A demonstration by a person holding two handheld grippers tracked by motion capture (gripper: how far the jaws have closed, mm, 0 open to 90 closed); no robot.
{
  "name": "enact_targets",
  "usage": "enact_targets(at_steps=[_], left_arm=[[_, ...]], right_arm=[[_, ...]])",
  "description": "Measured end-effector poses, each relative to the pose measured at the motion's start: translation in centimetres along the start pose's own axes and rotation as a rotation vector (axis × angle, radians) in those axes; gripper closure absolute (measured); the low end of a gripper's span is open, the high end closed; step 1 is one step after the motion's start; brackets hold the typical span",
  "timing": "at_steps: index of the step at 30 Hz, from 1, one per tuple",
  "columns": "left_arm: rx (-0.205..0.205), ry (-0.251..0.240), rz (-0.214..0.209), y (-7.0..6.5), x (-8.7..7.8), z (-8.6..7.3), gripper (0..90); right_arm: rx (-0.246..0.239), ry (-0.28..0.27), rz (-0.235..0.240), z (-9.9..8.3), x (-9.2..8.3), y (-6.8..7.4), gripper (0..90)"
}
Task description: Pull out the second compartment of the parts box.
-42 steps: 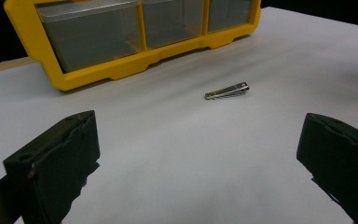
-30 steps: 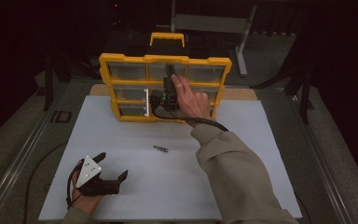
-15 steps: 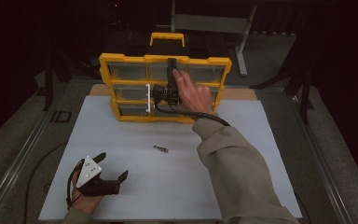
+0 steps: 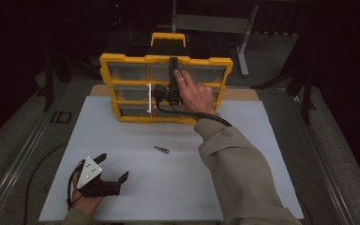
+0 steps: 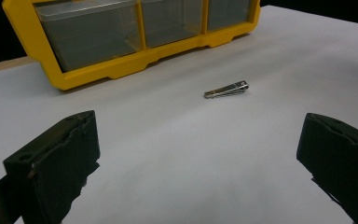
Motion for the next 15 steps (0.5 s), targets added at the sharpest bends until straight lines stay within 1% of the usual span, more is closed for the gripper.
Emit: enact_targets(at_steps=[9, 15], left_arm=[[0.001, 0.002, -0.001, 0.0, 0.0, 0.0, 0.0], [0.006, 0.007, 0.001, 0.0, 0.1, -0.1, 0.0]], right_arm=[[-0.011, -0.001, 0.015, -0.1, -0.4, -0.1, 59.9], [-0.02, -0.012, 0.041, -0.1, -1.1, -0.3, 63.6]])
Point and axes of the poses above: each handheld gripper's, and its own axes: x roughly forward along the jaws, z roughly out of its top, y roughly to its left, the point moved 9 cm from there along x, roughly forward along the jaws, and after that the axes turned 10 degrees about y, right-handed, at the moved point
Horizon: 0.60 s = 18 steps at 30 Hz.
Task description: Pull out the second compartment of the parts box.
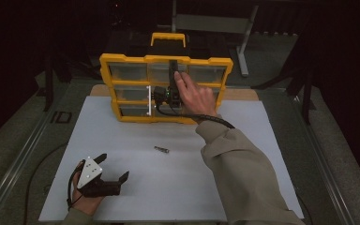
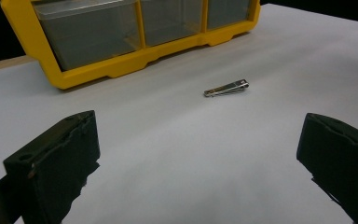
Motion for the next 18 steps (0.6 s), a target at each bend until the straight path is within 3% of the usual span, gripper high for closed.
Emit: enact_targets(at_steps=[11, 18], left_arm=[[-0.001, 0.002, 0.0, 0.02, 0.03, -0.04, 0.0], [-0.002, 0.002, 0.0, 0.0, 0.03, -0.03, 0.0]], right_arm=[[-0.027, 0.001, 0.061, -0.07, -0.58, 0.36, 79.1], [-0.031, -0.008, 0.067, -0.07, -0.85, 0.3, 79.7]])
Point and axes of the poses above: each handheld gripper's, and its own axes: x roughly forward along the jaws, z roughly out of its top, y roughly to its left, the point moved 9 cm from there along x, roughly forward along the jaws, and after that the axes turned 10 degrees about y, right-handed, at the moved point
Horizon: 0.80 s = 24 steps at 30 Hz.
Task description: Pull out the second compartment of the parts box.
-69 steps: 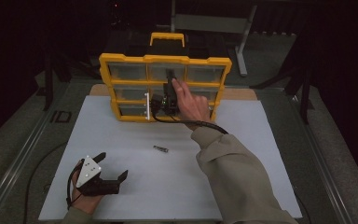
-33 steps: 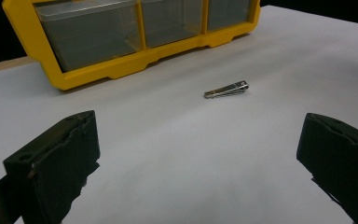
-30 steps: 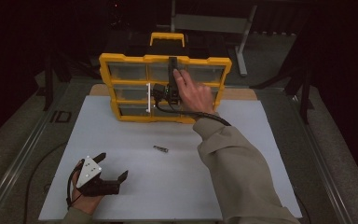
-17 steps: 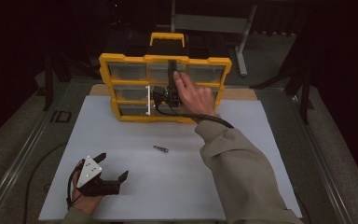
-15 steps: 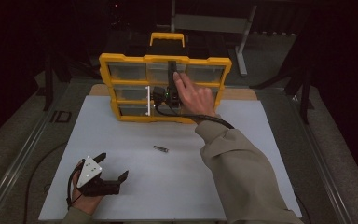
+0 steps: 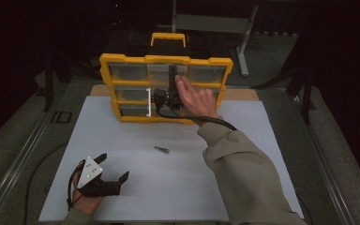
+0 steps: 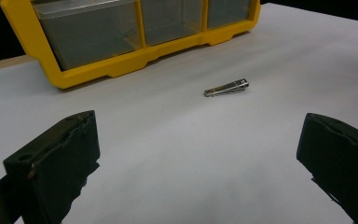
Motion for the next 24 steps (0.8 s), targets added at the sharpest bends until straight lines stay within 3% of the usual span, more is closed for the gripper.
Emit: enact_targets(at_steps=[24], left_arm=[[0.0, 0.001, 0.003, 0.0, 0.0, 0.0, 0.0]], right_arm=[[-0.011, -0.03, 0.018, -0.2, -2.9, -0.2, 79.9]])
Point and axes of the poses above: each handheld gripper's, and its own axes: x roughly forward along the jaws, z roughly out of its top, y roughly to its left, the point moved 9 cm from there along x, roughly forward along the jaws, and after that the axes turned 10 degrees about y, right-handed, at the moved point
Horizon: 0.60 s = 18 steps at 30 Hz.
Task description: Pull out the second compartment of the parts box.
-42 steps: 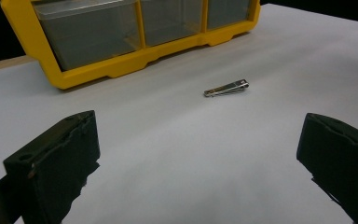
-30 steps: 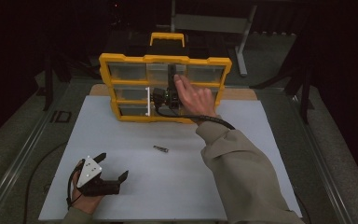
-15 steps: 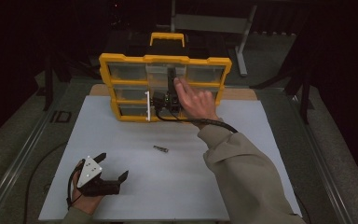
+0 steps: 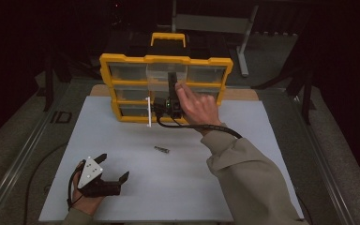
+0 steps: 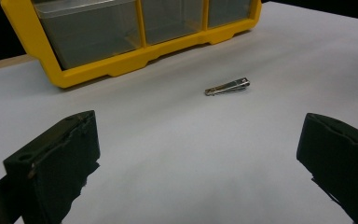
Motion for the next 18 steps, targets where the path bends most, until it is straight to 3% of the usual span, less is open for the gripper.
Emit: enact_targets(at_steps=[18], left_arm=[[0.003, 0.004, 0.003, 0.0, 0.1, 0.0, 0.0]], right_arm=[[-0.007, -0.033, 0.013, -0.3, -3.5, -0.4, 79.8]])
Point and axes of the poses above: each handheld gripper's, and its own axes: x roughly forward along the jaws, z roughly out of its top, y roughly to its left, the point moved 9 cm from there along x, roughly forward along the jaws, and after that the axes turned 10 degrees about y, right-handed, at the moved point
